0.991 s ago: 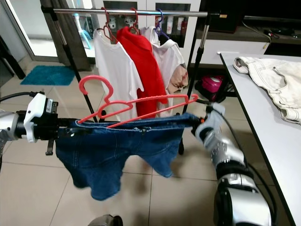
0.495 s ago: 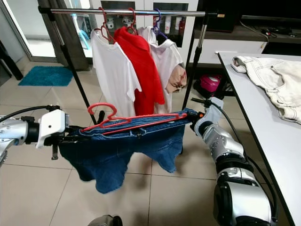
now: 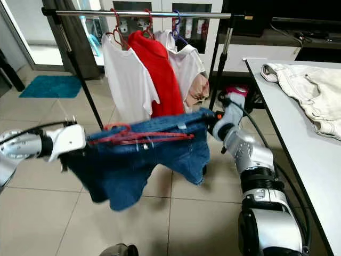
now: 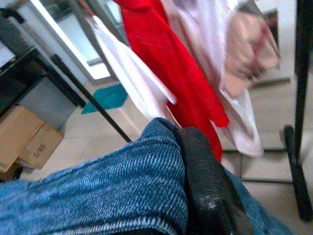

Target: Hang hanger

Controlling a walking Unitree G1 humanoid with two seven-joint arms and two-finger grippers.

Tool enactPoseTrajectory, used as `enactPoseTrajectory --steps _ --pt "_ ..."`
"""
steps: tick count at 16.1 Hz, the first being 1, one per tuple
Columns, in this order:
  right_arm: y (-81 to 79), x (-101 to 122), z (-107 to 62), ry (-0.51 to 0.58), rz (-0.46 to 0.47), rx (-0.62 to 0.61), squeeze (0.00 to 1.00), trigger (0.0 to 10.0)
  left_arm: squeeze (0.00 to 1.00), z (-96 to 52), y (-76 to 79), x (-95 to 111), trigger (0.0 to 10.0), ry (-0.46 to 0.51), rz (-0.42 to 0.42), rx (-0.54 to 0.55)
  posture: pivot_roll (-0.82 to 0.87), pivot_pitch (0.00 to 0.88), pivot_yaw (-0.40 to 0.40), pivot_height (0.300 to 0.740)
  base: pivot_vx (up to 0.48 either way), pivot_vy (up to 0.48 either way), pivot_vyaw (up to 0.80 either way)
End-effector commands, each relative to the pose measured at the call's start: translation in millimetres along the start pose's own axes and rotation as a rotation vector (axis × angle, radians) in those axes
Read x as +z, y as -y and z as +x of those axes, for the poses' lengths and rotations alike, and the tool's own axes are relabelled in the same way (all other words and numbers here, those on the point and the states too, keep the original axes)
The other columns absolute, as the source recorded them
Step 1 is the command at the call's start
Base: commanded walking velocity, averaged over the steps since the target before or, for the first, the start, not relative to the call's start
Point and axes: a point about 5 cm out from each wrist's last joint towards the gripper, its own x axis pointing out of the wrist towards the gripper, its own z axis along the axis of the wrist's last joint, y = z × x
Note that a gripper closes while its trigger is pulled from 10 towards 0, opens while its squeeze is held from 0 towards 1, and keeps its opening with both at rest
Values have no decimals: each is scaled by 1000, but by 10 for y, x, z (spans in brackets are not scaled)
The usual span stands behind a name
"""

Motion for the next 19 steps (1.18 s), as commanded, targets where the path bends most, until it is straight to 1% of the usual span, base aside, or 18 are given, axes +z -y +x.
enactPoseTrajectory --steps 1,2,3,4,5,6,7,8,9,13,14,16,19 --pt "223 236 -157 96 -24 -104 0 0 0 -184 22 -408 0 -191 -81 34 -98 0 66 740 0 0 0" --pt "237 210 -170 87 -22 -112 0 0 0 -174 23 -357 0 -137 -87 37 -100 0 66 740 0 0 0" --pt "261 182 -187 75 -20 -122 0 0 0 -167 36 -300 0 -64 -110 29 -99 0 65 740 0 0 0" --pt "261 182 -187 75 -20 -122 0 0 0 -167 36 -300 0 -64 -110 29 -99 0 65 740 0 0 0" --pt "286 166 -209 65 -22 -132 0 0 0 -178 56 -287 0 -30 -100 21 -98 0 60 740 0 0 0" --pt "296 157 -225 59 -22 -137 0 0 0 -185 73 -267 0 13 -96 12 -98 0 58 740 0 0 0" --pt "316 144 -242 49 -21 -146 0 0 0 -204 94 -231 0 85 -105 3 -98 0 56 740 0 0 0" --pt "322 139 -245 45 -22 -149 0 0 0 -217 83 -245 0 78 -109 12 -96 0 53 740 0 0 0" --pt "322 141 -242 43 -25 -151 0 0 0 -250 38 -332 0 6 -95 51 -95 0 52 740 0 0 0" --pt "298 149 -230 42 -30 -142 0 0 0 -260 26 -388 0 -31 -99 64 -95 0 50 740 0 0 0" --pt "266 165 -225 46 -32 -134 0 0 0 -221 78 -404 0 -31 -99 23 -95 0 50 740 0 0 0" --pt "236 186 -220 51 -35 -127 0 0 0 -181 104 -413 0 -50 -82 4 -93 0 48 740 0 0 0" --pt "131 218 -196 59 -31 -107 0 0 0 -77 123 -442 0 -149 12 -21 -96 0 53 740 0 0 0"
